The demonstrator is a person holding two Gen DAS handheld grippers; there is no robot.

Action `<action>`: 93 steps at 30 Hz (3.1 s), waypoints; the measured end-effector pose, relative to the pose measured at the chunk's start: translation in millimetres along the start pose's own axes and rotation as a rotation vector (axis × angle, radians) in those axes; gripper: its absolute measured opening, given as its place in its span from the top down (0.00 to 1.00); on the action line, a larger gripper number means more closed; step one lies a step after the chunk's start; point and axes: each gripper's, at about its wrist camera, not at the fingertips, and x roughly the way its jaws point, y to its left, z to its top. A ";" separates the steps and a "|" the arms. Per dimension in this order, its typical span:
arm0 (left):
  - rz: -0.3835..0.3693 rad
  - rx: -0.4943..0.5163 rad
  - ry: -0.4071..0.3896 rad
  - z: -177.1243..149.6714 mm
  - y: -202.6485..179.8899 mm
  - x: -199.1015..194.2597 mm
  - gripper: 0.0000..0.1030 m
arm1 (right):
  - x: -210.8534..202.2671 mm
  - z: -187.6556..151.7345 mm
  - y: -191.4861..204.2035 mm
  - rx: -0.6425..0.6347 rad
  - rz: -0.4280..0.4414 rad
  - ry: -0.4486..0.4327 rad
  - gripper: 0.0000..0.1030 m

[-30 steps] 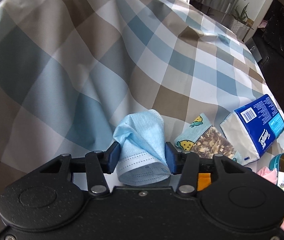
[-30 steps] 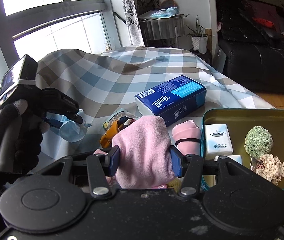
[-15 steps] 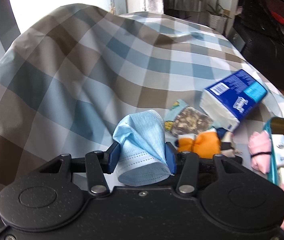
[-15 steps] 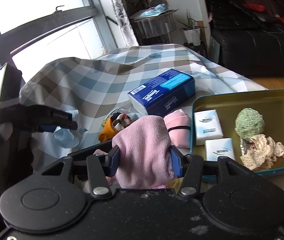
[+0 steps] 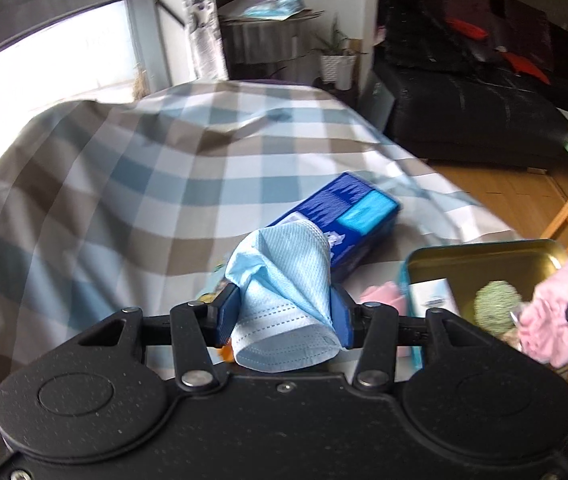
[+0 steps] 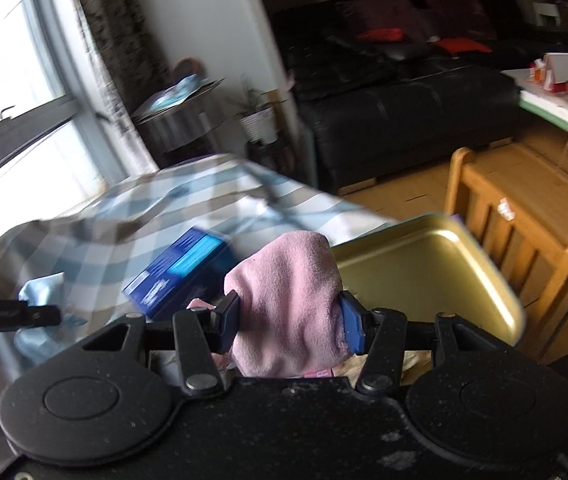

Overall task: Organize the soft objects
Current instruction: 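Carry the face mask in the left gripper while the right gripper carries the pink towel toward the tray, then open the left gripper to drop the mask into the tray while the right drops the pink towel there, then move the right gripper to the rolled pink towel with black band while the left withdraws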

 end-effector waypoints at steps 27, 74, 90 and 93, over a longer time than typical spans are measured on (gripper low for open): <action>-0.127 0.175 0.077 6.5 -134.3 28.8 0.54 | 63.7 45.3 -81.0 0.017 -0.222 -0.084 0.50; -0.098 0.089 0.193 12.5 -137.3 86.2 0.36 | 78.8 43.5 -83.1 0.030 -0.229 -0.006 0.48; -0.019 0.052 0.190 -9.4 -86.2 73.9 0.35 | 78.7 40.0 -75.5 -0.020 -0.267 -0.047 0.40; 0.004 0.038 0.189 -12.8 -69.8 71.5 0.33 | 79.0 40.0 -74.8 -0.031 -0.272 -0.053 0.36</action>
